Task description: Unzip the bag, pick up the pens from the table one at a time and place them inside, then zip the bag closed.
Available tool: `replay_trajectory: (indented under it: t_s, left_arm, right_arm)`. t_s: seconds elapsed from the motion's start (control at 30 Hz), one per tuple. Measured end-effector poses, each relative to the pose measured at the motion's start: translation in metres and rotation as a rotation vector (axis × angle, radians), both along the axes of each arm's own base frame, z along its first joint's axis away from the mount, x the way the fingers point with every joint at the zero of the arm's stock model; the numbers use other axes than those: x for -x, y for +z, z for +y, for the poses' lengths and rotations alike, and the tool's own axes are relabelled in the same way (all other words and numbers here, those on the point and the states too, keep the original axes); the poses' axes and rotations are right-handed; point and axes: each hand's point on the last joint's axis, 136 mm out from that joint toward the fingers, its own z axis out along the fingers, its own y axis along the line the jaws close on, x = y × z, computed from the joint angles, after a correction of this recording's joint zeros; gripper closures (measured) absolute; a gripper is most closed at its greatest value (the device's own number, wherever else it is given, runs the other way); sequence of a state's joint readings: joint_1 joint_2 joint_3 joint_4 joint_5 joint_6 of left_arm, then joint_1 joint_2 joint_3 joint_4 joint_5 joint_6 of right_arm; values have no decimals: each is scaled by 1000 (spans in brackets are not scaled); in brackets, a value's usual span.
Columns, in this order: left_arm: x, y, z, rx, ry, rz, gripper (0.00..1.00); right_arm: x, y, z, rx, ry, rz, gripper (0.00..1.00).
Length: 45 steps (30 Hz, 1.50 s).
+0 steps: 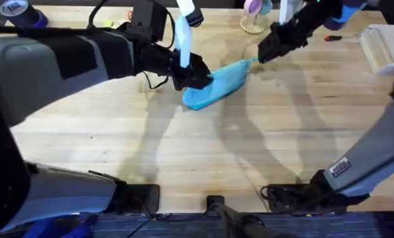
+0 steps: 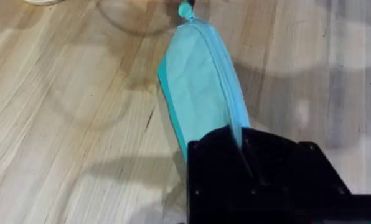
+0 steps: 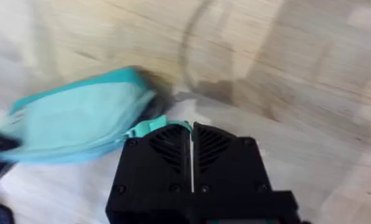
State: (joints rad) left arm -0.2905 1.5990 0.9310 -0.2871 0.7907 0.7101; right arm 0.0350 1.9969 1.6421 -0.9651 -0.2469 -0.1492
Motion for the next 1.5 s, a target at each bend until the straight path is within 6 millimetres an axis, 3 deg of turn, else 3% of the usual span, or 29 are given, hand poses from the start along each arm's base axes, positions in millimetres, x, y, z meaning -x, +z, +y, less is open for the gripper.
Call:
replay_trajectory:
  t_s: [0.13, 0.2, 0.57, 0.7, 0.73, 0.93, 1.03, 1.2, 1.23, 1.4, 1.5]
  left_arm:
    - [1, 0, 0, -1, -1, 3, 957]
    - [1, 0, 0, 0, -1, 4, 957]
    - [1, 0, 0, 0, 0, 4, 957]
    - [1, 0, 0, 0, 0, 5, 957]
    - [1, 0, 0, 0, -1, 5, 957]
    - [1, 0, 0, 0, 0, 5, 957]
    - [1, 0, 0, 0, 0, 5, 957]
    - [1, 0, 0, -1, 0, 4, 946]
    - [1, 0, 0, 0, -2, 5, 846]
    - [2, -1, 1, -2, 1, 13, 68]
    - [2, -1, 1, -2, 2, 18, 10]
  right_arm:
    - [0, -41, -14, 22, -26, 90, 968]
    - [0, -51, -18, 20, -39, 114, 968]
    - [-2, -47, -25, 43, -55, 113, 969]
    - [-1, -29, -24, 50, -51, 103, 964]
    - [-2, -20, -23, 50, -53, 85, 901]
    - [-7, 50, -16, 47, -38, -85, 54]
    - [-2, 80, -16, 45, -37, -155, 5]
    - [2, 104, -16, 43, -39, -213, 4]
    - [2, 105, -16, 43, -39, -216, 4]
    - [3, 106, -16, 43, -39, -214, 4]
    - [3, 106, -16, 43, -38, -215, 5]
